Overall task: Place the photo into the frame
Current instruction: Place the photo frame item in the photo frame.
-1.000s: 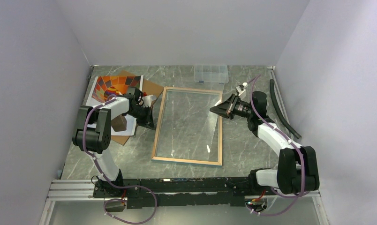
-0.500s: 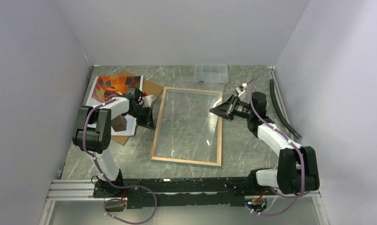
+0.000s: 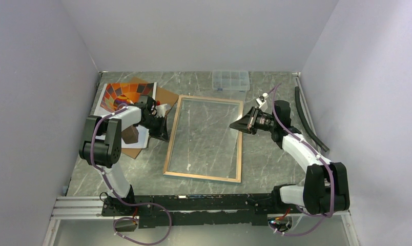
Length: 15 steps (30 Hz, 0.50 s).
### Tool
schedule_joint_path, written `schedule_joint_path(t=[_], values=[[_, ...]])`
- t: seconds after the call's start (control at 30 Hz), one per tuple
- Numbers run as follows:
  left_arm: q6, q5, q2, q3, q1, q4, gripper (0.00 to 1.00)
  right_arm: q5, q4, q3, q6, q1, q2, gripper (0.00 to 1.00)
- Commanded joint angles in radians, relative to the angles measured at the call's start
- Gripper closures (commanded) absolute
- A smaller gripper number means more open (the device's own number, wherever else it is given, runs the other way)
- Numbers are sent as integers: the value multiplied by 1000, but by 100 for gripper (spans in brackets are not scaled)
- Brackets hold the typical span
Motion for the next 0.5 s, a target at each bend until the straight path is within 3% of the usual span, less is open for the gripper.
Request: schedule_joint_path(t=[0.0,0.47], values=[[8,7,8,7,-8,0,97,-62,-78,62,-68,7,2,100],[7,14,19,-3,-7,15,98,-107,-15,87,-56,7,103,100]])
